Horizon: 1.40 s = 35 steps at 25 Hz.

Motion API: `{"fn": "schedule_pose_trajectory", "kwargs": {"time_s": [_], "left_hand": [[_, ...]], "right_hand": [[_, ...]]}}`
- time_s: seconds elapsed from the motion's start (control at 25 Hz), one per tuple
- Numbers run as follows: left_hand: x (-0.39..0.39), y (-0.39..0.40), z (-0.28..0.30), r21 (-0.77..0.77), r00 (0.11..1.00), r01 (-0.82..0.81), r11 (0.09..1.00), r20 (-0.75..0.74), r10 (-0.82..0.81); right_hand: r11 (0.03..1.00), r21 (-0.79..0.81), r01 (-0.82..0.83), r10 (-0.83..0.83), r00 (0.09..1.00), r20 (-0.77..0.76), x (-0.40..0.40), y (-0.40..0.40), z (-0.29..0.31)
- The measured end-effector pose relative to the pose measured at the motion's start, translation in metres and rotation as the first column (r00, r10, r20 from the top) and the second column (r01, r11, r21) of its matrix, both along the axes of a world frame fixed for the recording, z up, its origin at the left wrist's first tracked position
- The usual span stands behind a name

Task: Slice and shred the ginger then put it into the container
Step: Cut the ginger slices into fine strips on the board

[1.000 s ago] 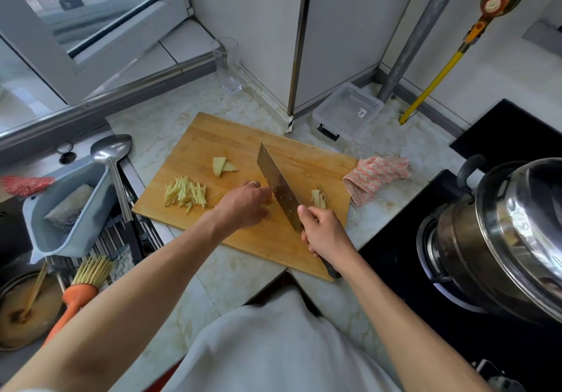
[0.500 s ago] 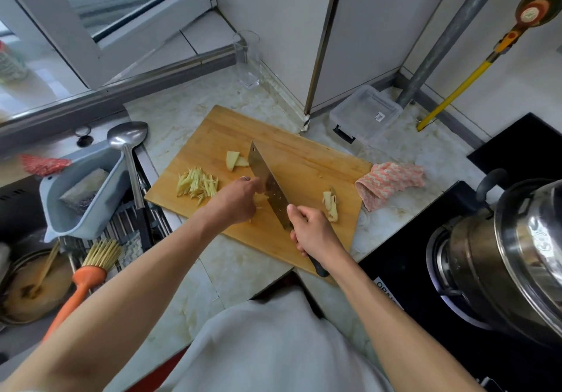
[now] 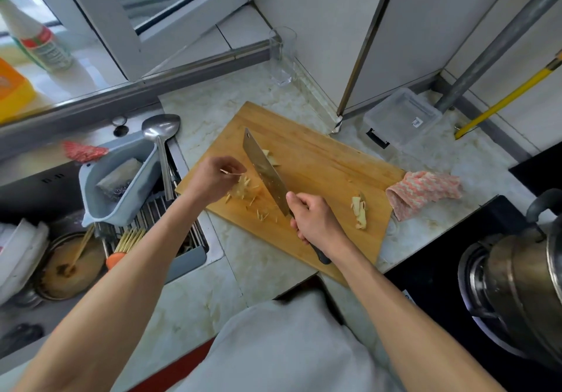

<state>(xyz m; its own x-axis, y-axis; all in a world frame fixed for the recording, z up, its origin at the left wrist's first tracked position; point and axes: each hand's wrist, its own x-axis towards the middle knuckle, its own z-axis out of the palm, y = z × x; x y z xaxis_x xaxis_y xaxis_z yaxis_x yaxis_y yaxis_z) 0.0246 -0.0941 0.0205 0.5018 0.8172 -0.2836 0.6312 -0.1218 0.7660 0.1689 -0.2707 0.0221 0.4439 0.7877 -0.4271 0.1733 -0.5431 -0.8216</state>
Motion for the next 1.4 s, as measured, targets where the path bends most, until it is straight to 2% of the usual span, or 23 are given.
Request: {"fn": "schedule_pose_trajectory", "kwargs": {"time_s": [0.16, 0.28, 0.44, 0.6, 0.72, 0.84, 0.96, 1.04, 1.24, 1.4], "left_hand": [[-0.004, 0.003, 0.001, -0.199, 0.987, -0.080, 0.977, 0.124, 0.106], [-0.007, 0.005, -0.002, -0.111, 0.992, -0.060, 0.992, 0.108, 0.072], [-0.013, 0.010, -0.008, -0.087, 0.981, -0.119, 0.989, 0.146, 0.130], [-0.018, 0.008, -0.009, 0.076, 0.989, -0.126, 0.989, 0.088, 0.119], [-0.018, 0.003, -0.009, 0.079, 0.990, -0.110, 0.991, 0.094, 0.103], [-0.016, -0.002, -0.010, 0.161, 0.994, -0.100, 0.982, 0.054, 0.093], [-0.013, -0.006, -0.011, 0.209, 0.992, -0.111, 0.972, 0.075, 0.097], [-0.011, -0.009, -0.010, 0.223, 0.994, -0.079, 0.972, 0.086, 0.061], [-0.008, -0.012, -0.008, 0.316, 0.996, 0.092, 0.944, -0.047, -0.082], [-0.010, -0.010, -0.010, 0.350, 0.995, 0.091, 0.932, -0.072, -0.070]], "right_hand": [[1.000, -0.012, -0.001, 0.001, 1.000, 0.014, 0.002, 0.003, -0.001], [1.000, -0.021, -0.009, 0.010, 0.999, 0.037, 0.003, 0.002, -0.002], [0.999, -0.020, -0.034, 0.035, 0.997, 0.065, 0.005, 0.001, -0.003], [0.998, -0.005, -0.066, 0.066, 0.994, 0.092, 0.010, -0.003, -0.001], [0.994, -0.006, -0.105, 0.105, 0.989, 0.106, 0.016, -0.007, 0.001], [0.994, -0.001, -0.109, 0.109, 0.988, 0.110, 0.018, -0.007, 0.002], [0.997, 0.010, -0.082, 0.081, 0.992, 0.093, 0.019, -0.008, 0.003], [0.997, 0.011, -0.072, 0.071, 0.994, 0.088, 0.021, -0.009, 0.003], [0.997, 0.016, -0.082, 0.080, 0.993, 0.087, 0.021, -0.009, 0.006], [0.996, 0.018, -0.089, 0.087, 0.992, 0.086, 0.020, -0.009, 0.008]]}}
